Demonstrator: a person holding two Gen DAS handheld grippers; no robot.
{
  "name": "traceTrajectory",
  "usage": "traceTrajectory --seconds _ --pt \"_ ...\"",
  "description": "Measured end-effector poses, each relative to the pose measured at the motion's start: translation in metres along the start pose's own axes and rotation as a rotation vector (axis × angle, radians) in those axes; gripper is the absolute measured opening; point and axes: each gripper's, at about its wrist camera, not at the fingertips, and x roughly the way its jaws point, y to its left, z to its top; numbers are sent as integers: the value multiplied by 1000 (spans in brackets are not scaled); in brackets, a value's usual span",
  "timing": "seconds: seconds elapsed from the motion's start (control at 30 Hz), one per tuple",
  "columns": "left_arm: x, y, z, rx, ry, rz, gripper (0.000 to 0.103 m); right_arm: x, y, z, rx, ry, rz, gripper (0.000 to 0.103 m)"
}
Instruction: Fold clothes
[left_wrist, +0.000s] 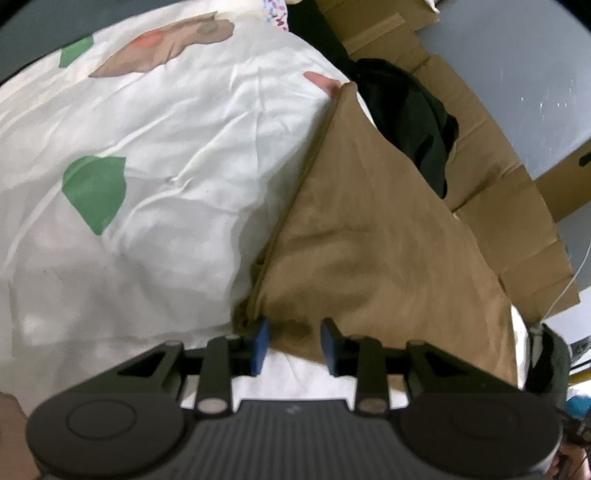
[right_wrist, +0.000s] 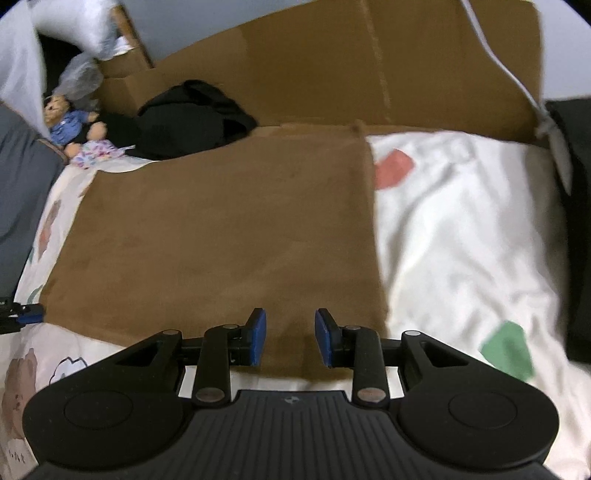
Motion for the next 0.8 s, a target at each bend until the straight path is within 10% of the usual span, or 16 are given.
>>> traceTrajectory --seconds 0.8 --pt "-8 48 -18 -298 -27 -141 35 20 39 6 -52 17 48 33"
